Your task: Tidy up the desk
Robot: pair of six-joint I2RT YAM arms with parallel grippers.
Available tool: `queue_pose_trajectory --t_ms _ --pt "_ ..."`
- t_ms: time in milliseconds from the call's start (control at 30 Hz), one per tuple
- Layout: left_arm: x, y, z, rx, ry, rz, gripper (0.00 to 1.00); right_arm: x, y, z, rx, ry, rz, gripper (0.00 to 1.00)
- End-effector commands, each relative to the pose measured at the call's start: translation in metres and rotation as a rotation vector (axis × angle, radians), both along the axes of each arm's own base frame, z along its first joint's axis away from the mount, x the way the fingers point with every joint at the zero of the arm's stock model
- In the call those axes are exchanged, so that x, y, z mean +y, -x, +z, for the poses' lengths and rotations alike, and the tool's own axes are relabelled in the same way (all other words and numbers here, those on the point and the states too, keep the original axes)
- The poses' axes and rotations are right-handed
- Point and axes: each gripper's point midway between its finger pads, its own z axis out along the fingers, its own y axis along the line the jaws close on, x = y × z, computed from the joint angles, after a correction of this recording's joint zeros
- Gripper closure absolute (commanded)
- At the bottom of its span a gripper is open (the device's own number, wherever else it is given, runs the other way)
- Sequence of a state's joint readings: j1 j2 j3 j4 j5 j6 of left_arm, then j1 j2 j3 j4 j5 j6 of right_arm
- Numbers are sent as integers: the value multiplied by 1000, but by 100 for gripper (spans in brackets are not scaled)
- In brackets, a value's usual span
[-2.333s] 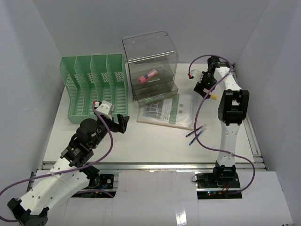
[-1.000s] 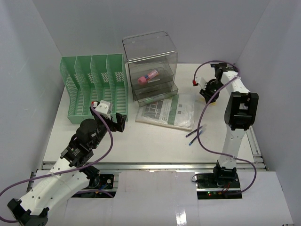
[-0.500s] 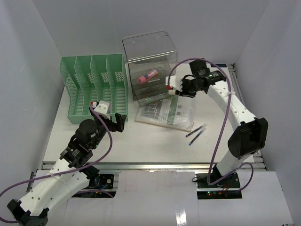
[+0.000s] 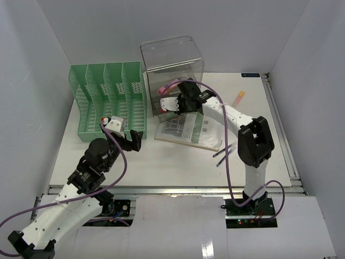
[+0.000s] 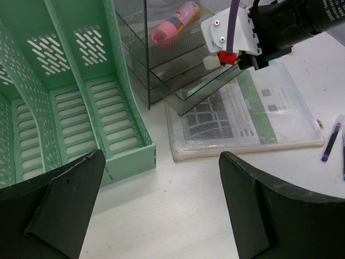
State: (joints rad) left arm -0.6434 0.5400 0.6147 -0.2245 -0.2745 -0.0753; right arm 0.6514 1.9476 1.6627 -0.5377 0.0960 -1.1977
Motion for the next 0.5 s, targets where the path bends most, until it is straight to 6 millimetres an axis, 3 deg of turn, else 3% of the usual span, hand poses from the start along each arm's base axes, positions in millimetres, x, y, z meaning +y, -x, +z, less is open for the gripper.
queue_pose_trajectory --t_ms 0,67,267,467 --pt "3 -1 0 -8 -1 14 2 16 -34 46 -224 -31 -14 76" --pt "3 -1 0 -8 -1 14 2 21 -38 44 -239 -35 -11 68" --pt "4 -1 1 -9 0 16 2 22 -35 38 -232 -41 -12 26" --pt "4 0 2 -13 5 14 2 12 -8 60 -200 -145 -34 24"
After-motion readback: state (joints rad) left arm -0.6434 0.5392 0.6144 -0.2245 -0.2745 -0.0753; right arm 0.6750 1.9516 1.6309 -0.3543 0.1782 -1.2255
